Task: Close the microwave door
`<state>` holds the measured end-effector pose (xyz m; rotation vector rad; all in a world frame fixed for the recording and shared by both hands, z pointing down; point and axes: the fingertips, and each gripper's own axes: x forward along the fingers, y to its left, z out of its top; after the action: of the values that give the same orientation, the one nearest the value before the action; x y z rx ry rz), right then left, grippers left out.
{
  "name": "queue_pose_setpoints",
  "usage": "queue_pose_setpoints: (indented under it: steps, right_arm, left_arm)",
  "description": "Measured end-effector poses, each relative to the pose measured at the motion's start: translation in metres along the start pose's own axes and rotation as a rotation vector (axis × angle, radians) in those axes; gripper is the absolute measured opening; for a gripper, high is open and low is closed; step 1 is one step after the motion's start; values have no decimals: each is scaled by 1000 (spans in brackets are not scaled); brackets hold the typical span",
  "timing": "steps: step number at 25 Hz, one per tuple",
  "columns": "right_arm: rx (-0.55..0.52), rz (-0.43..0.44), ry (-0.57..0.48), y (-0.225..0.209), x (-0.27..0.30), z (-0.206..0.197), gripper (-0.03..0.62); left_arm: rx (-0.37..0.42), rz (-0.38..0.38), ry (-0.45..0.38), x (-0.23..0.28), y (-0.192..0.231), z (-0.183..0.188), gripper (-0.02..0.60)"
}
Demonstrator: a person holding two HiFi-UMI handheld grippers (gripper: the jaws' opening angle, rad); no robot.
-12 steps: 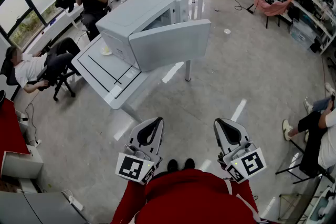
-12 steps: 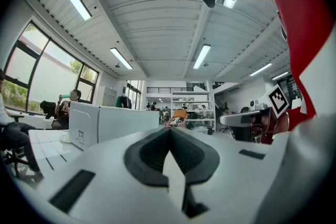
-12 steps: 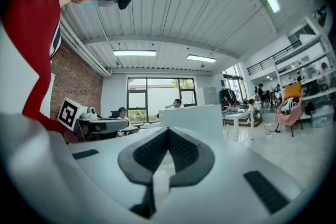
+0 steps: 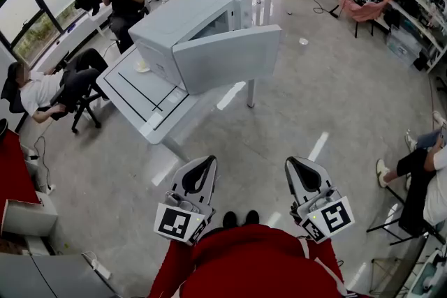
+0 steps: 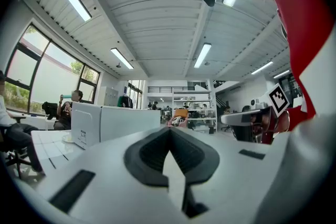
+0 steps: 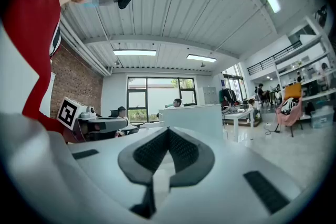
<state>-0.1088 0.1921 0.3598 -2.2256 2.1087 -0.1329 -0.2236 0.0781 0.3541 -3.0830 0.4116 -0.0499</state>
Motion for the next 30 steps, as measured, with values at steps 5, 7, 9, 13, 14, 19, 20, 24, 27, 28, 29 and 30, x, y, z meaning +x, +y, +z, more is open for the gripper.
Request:
queue_pose_setpoints:
  steps: [5, 7, 9, 13, 14, 19, 20, 24, 27, 28, 29, 30]
  right_arm:
    - [0, -9, 7, -6, -2, -5, 14]
    - [5, -6, 16, -9, -2, -8, 14]
    - [8, -8, 28, -13, -3, -12, 14]
    - [-51, -41, 38, -30, -6, -13, 14]
    - [-79, -48, 37, -36, -6, -11, 14]
    - [-170, -65, 9, -62, -1, 4, 14]
    - [-173, -58, 2, -64, 1, 6, 14]
    - [-180, -18, 6, -66, 18, 6, 14]
    - [-178, -32, 20, -73, 34, 1, 14]
    - [-181, -48, 27, -79, 41, -1, 14]
    - [-185, -66, 34, -86, 49, -2, 14]
    - [-188, -86, 37, -94, 58, -2, 17]
  left_arm:
    - [-38, 0, -7, 1, 0, -6, 9]
    - [-68, 3, -4, 2, 1, -9, 9]
    - [-78, 6, 10, 6, 0, -14, 9]
    - [-65, 44, 34, 16, 3, -21, 9]
    - [-58, 60, 34, 21, 6, -20, 9]
    - [-18, 120, 38, 40, 15, -12, 18]
    - [-17, 130, 37, 44, 16, -10, 21]
    - [-2, 161, 36, 57, 23, -6, 27]
    - [44, 185, 81, 68, 37, -12, 143]
    - [66, 199, 95, 73, 44, -14, 193]
    - [88, 217, 104, 79, 51, -16, 218]
    - [110, 236, 110, 84, 59, -16, 250]
